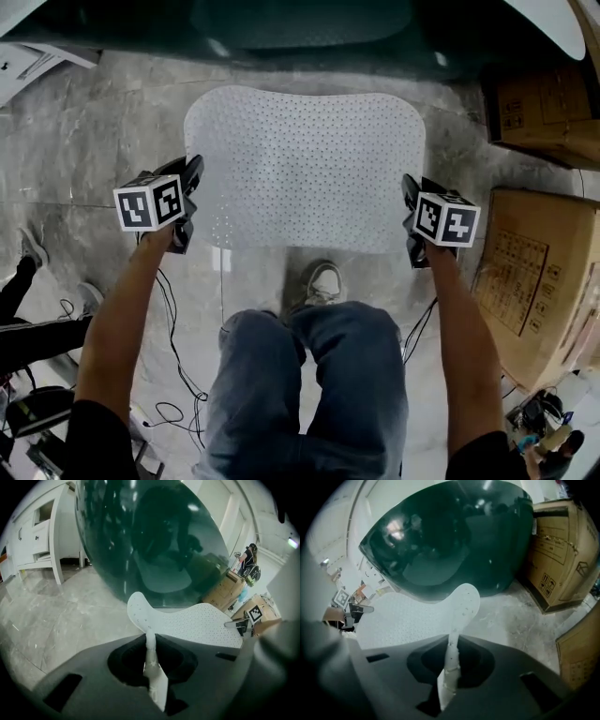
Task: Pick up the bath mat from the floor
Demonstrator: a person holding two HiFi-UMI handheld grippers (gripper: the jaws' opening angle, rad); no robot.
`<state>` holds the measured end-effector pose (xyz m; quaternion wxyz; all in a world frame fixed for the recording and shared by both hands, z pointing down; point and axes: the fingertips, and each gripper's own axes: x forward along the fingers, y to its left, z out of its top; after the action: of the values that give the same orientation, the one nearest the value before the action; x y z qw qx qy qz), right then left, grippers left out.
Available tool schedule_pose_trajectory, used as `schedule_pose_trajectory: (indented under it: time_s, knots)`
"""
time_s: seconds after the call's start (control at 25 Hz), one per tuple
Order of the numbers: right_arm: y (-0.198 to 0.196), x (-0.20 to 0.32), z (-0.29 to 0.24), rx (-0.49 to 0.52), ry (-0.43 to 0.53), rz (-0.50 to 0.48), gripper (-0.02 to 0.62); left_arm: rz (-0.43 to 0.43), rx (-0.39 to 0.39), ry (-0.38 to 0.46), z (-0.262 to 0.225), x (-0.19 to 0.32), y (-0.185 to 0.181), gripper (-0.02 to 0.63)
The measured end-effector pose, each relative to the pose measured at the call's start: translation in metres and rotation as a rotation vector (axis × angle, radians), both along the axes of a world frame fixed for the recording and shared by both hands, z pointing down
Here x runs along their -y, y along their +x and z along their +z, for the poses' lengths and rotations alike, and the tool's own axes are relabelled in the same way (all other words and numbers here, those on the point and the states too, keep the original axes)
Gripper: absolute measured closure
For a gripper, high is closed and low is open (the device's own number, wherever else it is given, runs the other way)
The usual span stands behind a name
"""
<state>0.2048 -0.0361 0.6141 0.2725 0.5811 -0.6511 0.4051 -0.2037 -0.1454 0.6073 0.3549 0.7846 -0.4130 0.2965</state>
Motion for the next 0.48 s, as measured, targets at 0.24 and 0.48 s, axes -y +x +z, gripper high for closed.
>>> schedule_pose_trajectory:
  time_s: [0.24,0.48]
  knots:
    - [0.003,0.002,-0.091,0.004,0.029,-0.003,0.571,-0.003,-0.003,0.032,-0.097,0.002,0.004,0.563]
    - [0.002,0.001,-0.188,0.007,0.053,-0.009,0.571,0.006,-0.005,0.063,-0.2,-0.001,0.009,0.563]
